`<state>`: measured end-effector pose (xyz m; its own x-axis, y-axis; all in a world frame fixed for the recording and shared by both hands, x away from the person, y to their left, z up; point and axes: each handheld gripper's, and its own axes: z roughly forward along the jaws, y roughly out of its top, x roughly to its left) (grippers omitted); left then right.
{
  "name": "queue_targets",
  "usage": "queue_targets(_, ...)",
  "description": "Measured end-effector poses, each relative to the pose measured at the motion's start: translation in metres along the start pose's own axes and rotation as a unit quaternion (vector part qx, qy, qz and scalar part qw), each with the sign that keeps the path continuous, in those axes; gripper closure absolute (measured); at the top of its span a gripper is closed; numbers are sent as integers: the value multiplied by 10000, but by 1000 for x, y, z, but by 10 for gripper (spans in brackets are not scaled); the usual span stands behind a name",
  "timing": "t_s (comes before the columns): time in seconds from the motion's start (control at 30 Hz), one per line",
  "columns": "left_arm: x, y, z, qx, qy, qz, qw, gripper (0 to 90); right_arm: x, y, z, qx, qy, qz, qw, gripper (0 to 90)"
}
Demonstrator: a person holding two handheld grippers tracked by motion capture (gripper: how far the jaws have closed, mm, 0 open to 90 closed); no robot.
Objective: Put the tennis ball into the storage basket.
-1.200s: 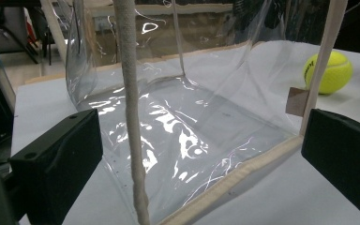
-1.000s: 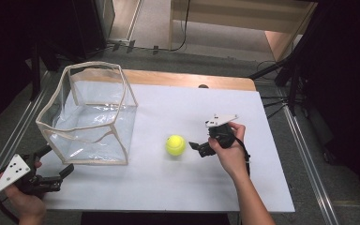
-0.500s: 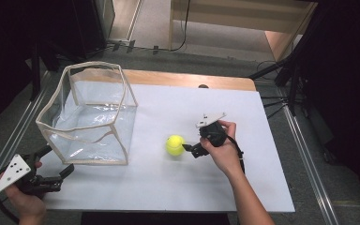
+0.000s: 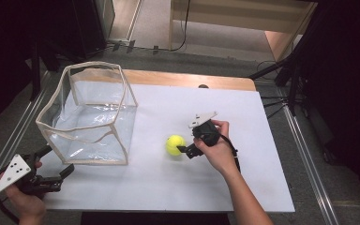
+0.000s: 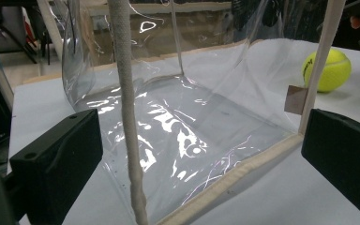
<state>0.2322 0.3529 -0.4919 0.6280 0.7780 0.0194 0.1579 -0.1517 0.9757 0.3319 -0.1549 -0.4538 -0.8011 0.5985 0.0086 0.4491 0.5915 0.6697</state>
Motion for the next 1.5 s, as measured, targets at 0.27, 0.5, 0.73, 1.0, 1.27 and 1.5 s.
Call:
queue_targets(0.27, 0, 0, 0, 6, -8, 7, 10000, 0, 4, 5, 7, 124, 71, -90, 9999, 0)
queue_targets(0.5, 0, 0, 0, 7, -10, 5, 10000, 0, 5, 8, 13, 229, 154, -162, 9995, 0)
queue_targets(0.73, 0, 0, 0, 19, -15, 33, 10000, 0, 8, 10, 18, 324, 218, -199, 9990, 0)
queue_targets(1.0, 0, 0, 0, 12, -16, 19, 10000, 0, 10, 12, 27, 522, 318, -243, 9978, 0)
queue_targets(1.27, 0, 0, 0, 15, -15, 34, 10000, 0, 10, 15, 40, 788, 337, -278, 9959, 0)
queue_targets(1.5, 0, 0, 0, 3, -23, 24, 10000, 0, 11, 16, 49, 1000, 328, -275, 9941, 0)
